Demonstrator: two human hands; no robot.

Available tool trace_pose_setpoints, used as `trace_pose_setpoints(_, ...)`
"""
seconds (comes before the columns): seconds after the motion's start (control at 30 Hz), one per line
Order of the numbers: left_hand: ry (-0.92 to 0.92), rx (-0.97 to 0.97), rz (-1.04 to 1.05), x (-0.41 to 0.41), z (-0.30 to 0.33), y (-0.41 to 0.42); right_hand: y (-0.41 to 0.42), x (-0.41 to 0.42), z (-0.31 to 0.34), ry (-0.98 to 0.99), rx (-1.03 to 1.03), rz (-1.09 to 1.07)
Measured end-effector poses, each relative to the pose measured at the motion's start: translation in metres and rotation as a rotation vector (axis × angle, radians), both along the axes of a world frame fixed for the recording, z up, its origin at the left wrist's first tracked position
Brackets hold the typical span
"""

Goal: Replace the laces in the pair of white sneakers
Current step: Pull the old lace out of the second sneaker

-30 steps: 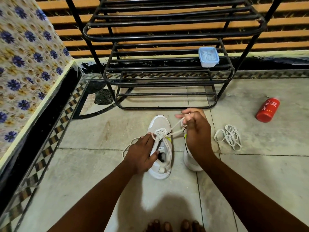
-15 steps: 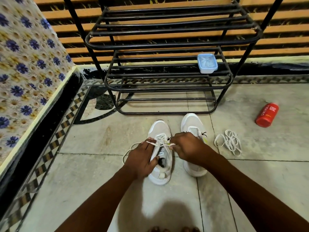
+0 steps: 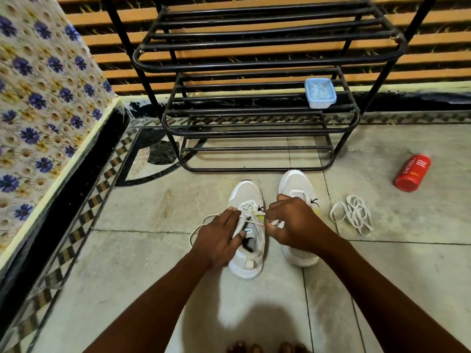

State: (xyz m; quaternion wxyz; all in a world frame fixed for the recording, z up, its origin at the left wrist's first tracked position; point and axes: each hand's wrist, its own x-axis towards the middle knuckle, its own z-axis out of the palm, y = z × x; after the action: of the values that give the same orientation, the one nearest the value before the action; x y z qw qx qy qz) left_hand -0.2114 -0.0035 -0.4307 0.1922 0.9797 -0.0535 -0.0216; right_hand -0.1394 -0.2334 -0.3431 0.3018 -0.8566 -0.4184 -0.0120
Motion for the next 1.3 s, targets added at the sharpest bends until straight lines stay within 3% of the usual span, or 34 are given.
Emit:
trace_pose_setpoints(0.27,-0.019,-0.001,0.040,-0.002,-0.005,-0.003,-0.019,-0.003,-0.004,-0.017,0.009,-0.224)
trace_pose_setpoints(0.4,0.059,-0.240,0.168,0.003,0.001,-0.008,-0.012,0.008,-0.018,-0.006,0.005,-0.330)
trace_pose_setpoints(0.53,-0.105,-0.378,0.249,0.016,0.020,-0.026,0.003,-0.002,-0.022,0.039,-0.051,-0.400)
trace_pose_setpoints(0.67,-0.086,-0.270,0.184,0.033,0.037,-0.033,0.018,-0.028,-0.035,-0.066,-0.005,-0.431)
trace_pose_setpoints(0.77,-0.074,-0.138,0.128,0.041,0.039,-0.032,0.024,-0.042,-0.050,-0.012,0.021,-0.407)
trace_pose_setpoints(1.1,-0.117,-0.164,-0.016,0.044,0.033,-0.024,0.038,-0.049,-0.083,0.194,0.103,-0.462)
trace_pose_setpoints(1.17,-0.142,-0.238,0.062,0.042,0.032,-0.025,0.039,-0.054,-0.087,0.197,0.138,-0.465)
trace_pose_setpoints(1.3,-0.103,-0.614,0.515,0.044,0.031,-0.026,0.043,-0.056,-0.089,0.187,0.140,-0.508)
